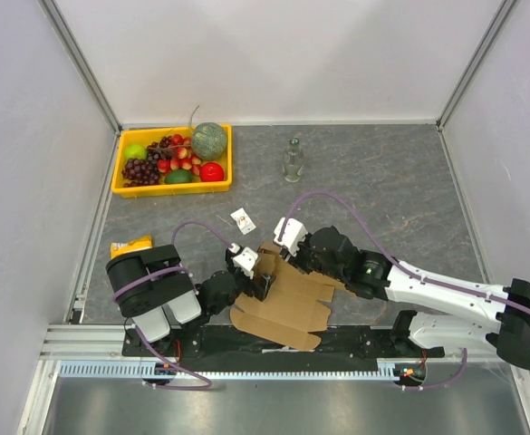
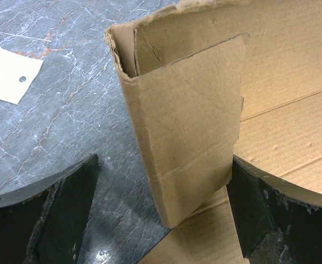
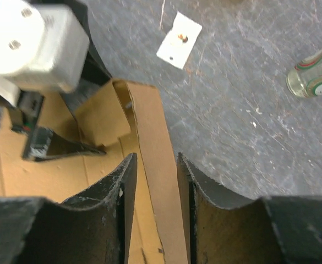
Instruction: Fold the paper box
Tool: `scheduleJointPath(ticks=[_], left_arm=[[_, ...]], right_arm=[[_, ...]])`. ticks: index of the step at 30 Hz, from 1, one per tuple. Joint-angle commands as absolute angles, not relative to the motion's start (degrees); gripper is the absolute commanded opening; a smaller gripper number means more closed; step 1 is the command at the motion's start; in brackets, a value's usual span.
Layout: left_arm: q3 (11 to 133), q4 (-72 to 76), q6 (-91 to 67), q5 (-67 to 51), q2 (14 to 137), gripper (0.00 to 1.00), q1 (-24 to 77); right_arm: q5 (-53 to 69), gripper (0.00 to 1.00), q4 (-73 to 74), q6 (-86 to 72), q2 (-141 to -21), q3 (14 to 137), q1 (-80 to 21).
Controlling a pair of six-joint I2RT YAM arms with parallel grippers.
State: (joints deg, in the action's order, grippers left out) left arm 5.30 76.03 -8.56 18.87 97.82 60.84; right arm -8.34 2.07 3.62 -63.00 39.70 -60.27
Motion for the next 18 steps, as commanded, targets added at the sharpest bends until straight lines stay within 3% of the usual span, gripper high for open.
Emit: scheduleJointPath(ticks=[1,15,18], left_arm=[[5.6,93.5,-9.8,18.7,98.3,0.99,61.0],[6.4,93.5,-9.7,18.5,99.1,0.99,60.9],[6.3,93.4,-9.7,18.5,99.1,0.99,60.9]], right_arm=[[-9.8,0.43,8.6,12.4,-64.4,41.7,-60.6],[-6.9,0.45,3.4,16.0,-64.8,36.1,-60.7],[-9.2,0.41,1.9,16.3,-65.9,35.7,-61.1]])
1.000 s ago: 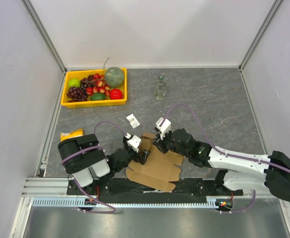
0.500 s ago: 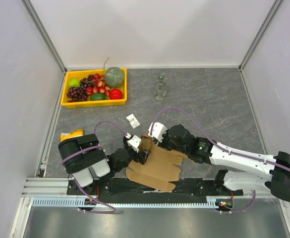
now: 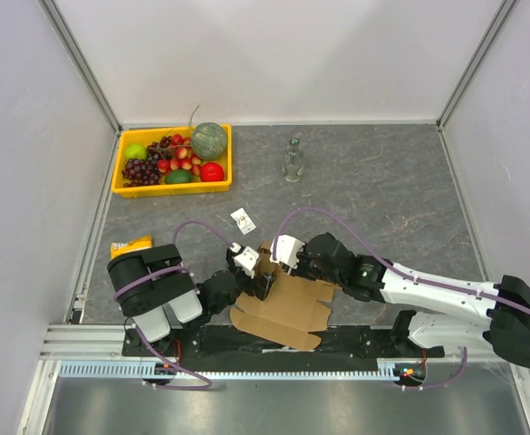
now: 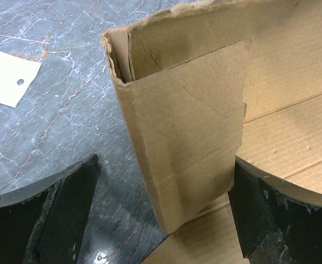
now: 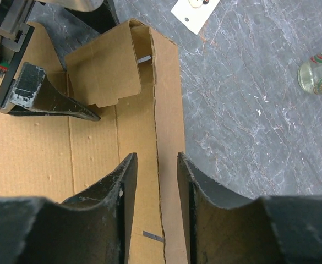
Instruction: Fold the paper box
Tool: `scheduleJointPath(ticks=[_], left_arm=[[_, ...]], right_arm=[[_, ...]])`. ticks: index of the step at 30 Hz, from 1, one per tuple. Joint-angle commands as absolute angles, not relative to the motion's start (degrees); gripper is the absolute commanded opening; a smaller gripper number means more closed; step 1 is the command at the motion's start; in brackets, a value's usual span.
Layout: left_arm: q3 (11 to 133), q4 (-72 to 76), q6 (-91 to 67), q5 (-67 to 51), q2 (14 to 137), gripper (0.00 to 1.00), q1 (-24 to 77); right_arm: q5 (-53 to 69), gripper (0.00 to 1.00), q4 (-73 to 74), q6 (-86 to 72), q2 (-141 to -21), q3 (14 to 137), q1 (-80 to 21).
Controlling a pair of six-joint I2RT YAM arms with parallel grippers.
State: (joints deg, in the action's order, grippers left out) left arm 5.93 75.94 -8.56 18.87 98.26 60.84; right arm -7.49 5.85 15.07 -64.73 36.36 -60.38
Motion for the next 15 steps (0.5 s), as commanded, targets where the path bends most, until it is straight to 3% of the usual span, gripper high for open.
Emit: scheduleJointPath(ticks=[1,10,15], left_arm=[[6.2,93.4,-9.7,18.5,99.0,0.99,60.9],[6.4,93.5,-9.5,18.5,98.8,0.99,61.1],[6.5,93.4,-9.3,18.6,98.9,0.99,60.9]], right_arm=[[-9.8,0.39,1.2,16.5,-66.3,35.5,-61.2],[-16.9,0.26,-4.5,18.3,-69.3,34.4,-62.4],[-18.0,0.24,-4.7,19.2,-71.1,34.5,-62.9]])
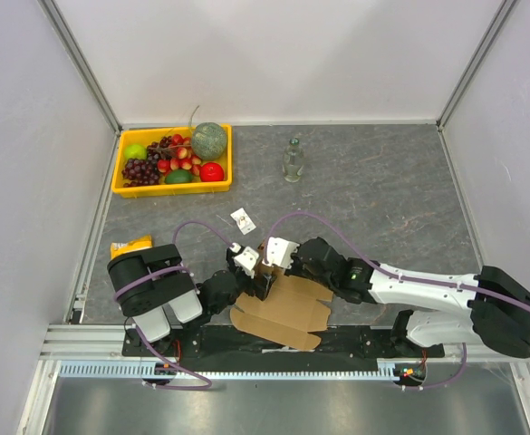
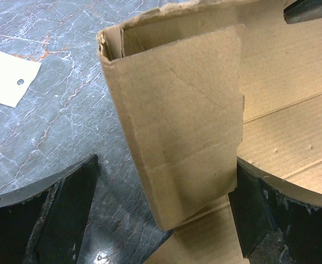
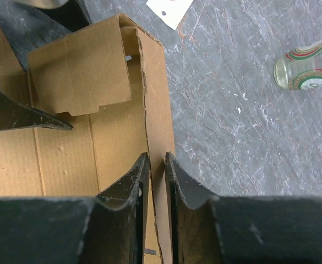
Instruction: Fold the paper box
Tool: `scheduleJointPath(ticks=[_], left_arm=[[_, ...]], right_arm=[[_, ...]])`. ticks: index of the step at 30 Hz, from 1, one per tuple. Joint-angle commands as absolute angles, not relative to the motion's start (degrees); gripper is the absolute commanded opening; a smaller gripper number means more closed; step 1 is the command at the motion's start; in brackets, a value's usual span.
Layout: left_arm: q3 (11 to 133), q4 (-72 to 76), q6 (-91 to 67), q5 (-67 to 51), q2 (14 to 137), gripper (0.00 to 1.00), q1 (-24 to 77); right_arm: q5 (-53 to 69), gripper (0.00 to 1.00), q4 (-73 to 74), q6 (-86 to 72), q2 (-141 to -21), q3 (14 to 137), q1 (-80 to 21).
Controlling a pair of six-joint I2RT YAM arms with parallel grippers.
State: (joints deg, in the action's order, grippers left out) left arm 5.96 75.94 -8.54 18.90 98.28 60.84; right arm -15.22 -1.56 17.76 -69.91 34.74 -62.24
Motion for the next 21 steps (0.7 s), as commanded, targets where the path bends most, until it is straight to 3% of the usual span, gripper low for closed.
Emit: scheduleJointPath(ticks=[1,5,14,21], left_arm=[[6.5,93.4,-9.3,18.6,98.9,0.99,60.9],[6.6,93.4,-9.3,18.6,99.0,0.99,61.0],[6.6,93.5,-9.0,18.7,98.6,1.00,61.0],[6.7,93.5,-8.8,16.6,96.8,1.00,60.9]], right_arm=[[-18.4,0.25,-4.8,19.4,-71.3,34.4,-63.0],[-20.1,0.22,-5.4,20.0,-71.7,33.8,-63.6],[-24.3,0.01,-5.9,20.3,-72.3,34.4,-64.2],[-27.9,0.00,-5.5,21.9,-71.3,35.0,-64.2]])
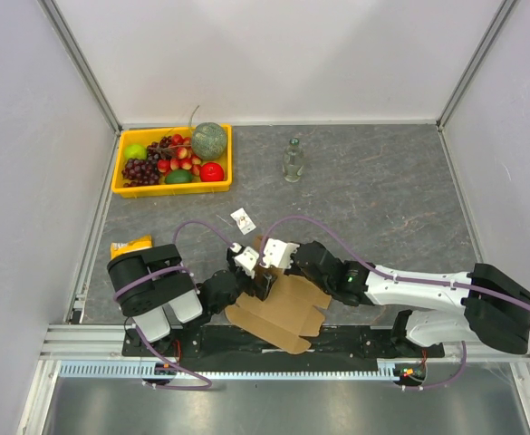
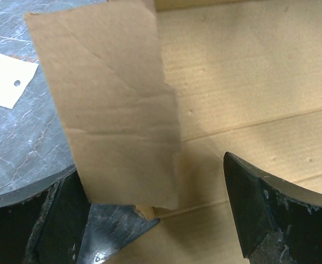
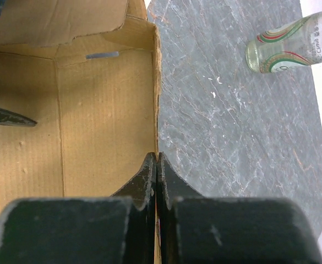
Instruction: Fold the paper box
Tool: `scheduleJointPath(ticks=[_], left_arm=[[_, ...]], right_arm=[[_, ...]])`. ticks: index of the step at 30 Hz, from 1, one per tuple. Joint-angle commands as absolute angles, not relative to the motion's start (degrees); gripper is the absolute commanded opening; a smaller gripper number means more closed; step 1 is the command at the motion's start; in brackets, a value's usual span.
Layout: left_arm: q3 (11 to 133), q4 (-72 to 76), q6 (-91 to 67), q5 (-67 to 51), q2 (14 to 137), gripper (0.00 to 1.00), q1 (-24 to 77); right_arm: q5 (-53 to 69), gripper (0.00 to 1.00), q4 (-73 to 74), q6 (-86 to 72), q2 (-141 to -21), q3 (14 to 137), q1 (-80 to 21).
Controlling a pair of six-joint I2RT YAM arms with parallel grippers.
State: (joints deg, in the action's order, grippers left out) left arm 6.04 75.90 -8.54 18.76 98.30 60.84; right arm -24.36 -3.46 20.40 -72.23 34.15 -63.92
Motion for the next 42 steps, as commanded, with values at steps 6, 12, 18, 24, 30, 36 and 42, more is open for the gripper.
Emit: scheduleJointPath(ticks=[6,12,18,24,30,36,42], left_arm=[[6.5,88.5,-9.7,12.2,89.8,1.00,61.0],[7.3,77.6,-8.6,12.3,77.2,1.00,60.6],[7.1,67.5,-7.0,12.0,63.6,1.00,59.0],[5.4,61.4,-10.4,9.2,54.7,1.00,48.8],[9.4,60.9,-18.9,-5.9,64.4,1.00,31.2],[14.2,69.2,-19.2,-16.2,79.1,1.00,28.8],[14.2,77.5,-19.1,-23.6,86.1,1.00,27.5]], right_arm=[[-32.7,0.00,-4.7,24.7,-70.3,35.6,-64.3],[-38.3,0.00,-7.5,30.1,-68.1,34.0,-64.3],[-37.4,0.00,-10.5,36.2,-65.9,31.3,-64.3],[-36.8,0.00,-10.9,39.0,-65.6,30.8,-64.3],[-35.7,0.00,-11.1,39.8,-65.5,30.8,-64.3],[-35.2,0.00,-11.0,39.0,-65.7,30.8,-64.3],[-34.7,0.00,-10.8,38.9,-65.6,30.7,-64.3]])
